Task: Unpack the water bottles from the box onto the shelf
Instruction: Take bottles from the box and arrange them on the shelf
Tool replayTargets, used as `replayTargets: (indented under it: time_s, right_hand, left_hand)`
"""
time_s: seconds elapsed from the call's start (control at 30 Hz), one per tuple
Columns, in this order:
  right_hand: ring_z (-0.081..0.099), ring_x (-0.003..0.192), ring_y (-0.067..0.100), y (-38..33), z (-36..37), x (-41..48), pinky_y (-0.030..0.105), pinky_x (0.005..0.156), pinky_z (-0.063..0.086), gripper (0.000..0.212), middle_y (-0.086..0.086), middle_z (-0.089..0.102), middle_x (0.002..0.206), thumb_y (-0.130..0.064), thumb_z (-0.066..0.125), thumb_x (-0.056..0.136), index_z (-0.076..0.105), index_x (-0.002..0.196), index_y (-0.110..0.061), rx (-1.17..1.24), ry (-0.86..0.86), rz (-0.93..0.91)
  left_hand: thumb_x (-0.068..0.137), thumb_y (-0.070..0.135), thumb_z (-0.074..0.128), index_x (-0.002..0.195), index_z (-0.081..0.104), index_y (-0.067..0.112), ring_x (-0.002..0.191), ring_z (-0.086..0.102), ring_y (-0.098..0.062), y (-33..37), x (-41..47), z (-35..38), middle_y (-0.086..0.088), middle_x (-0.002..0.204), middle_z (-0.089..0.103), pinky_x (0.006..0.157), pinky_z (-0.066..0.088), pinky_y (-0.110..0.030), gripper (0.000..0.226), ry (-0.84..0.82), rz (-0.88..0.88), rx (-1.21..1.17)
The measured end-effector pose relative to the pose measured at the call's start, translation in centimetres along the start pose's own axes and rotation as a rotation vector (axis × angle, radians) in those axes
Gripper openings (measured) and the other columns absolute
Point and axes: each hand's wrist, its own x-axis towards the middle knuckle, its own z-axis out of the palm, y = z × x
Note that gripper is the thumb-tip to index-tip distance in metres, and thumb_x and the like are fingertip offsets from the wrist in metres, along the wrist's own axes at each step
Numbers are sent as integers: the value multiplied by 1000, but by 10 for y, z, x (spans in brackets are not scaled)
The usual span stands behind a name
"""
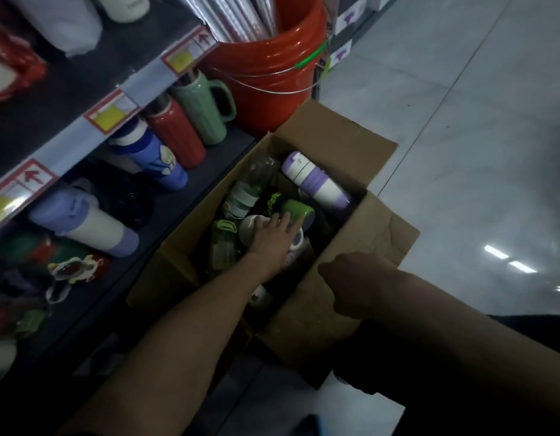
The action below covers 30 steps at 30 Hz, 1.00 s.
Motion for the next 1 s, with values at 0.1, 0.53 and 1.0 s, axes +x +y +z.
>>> replayTargets:
  time_s: [0.1, 0.53, 1.0]
  right_hand:
    - [61, 119, 28, 7, -1, 1, 40, 94, 53, 42, 8, 60, 132, -25, 59, 96, 56, 137, -16, 13, -8, 4]
    - [58, 126, 26, -20, -33, 14, 33, 94, 46, 33, 5, 59, 135, -23, 53, 100, 58, 132, -17, 44, 134, -32]
    - [57, 128, 29, -71, -62, 24, 41, 102, 51, 46, 7, 58, 140, -37, 61, 96, 55, 139, -21, -94, 65, -124]
  left_hand:
    - [90, 30, 67, 162, 5, 22, 136, 39, -37, 6, 16, -2, -16, 152, 35, 101, 42, -54, 96, -56, -30, 35]
    - [86, 39, 70, 146, 36, 14, 120, 57, -32, -19, 2, -5, -12, 133, 54, 85, 49, -39, 74, 71, -91, -107]
    - [75, 31, 89, 134, 60, 13, 113, 64, -23, -129, -126, -98, -3, 131, 62, 75, 63, -36, 69, 397, -655, -1549]
